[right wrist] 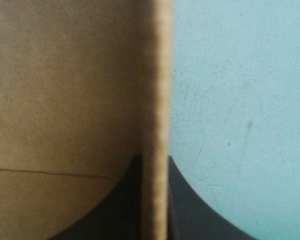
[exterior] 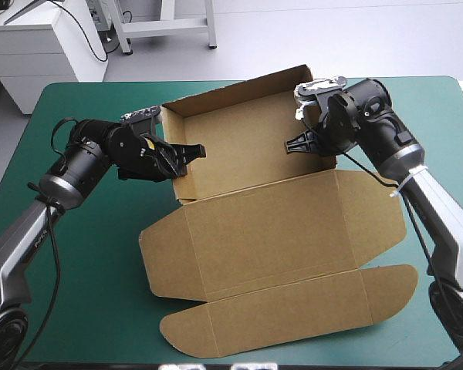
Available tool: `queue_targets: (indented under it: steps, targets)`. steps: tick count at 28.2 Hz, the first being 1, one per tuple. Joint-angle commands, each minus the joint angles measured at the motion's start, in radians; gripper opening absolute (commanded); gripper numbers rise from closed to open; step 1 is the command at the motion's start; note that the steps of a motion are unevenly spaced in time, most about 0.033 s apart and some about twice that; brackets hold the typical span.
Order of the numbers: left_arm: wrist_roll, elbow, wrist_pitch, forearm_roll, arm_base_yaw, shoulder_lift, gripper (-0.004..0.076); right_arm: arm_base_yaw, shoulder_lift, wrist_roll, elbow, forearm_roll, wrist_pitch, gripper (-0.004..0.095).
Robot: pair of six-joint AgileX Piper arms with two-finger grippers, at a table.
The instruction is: Fold the box
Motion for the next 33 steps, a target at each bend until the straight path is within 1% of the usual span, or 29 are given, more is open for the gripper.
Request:
queue_targets:
  steps: [1,3,6,7,10,13,15,19,25,33]
  targets:
    - [0.014,-0.11,0.053,0.038,-0.004,-0.008,-0.0009,0.001,-0.023,0.02,-0.028,0.013,-0.003,-0.0004]
    - [0.015,-0.173,0.152,0.068,-0.004,0.032,-0.0009,0.001,-0.005,0.02,-0.028,0.044,0.007,-0.0004]
    - [0.062,-0.255,0.284,0.086,-0.004,0.126,-0.0009,0.001,0.023,0.021,-0.028,0.105,0.007,-0.0005]
    - [0.08,-0.277,0.299,0.087,-0.004,0.155,-0.0009,0.001,0.035,0.029,-0.028,0.112,0.007,-0.0004]
    - [0.104,-0.302,0.297,0.077,-0.004,0.201,-0.0008,0.001,0.064,0.039,-0.012,0.114,0.007,-0.0004]
    - [0.116,-0.311,0.297,0.123,-0.004,0.222,-0.0009,-0.011,0.086,0.039,0.022,0.119,-0.006,-0.0005]
    - [0.116,-0.311,0.297,0.172,-0.004,0.236,-0.0008,-0.017,0.092,0.043,0.059,0.129,-0.036,-0.0004]
    - [0.145,-0.311,0.297,0.195,-0.004,0.258,-0.0009,-0.03,0.092,0.041,0.142,0.185,-0.107,-0.0005]
    - [0.152,-0.311,0.297,0.151,-0.004,0.289,-0.0008,-0.03,0.092,0.041,0.175,0.195,-0.11,-0.0005]
    - [0.173,-0.309,0.297,0.121,-0.004,0.324,-0.0008,-0.03,0.092,0.046,0.175,0.173,-0.114,-0.0005]
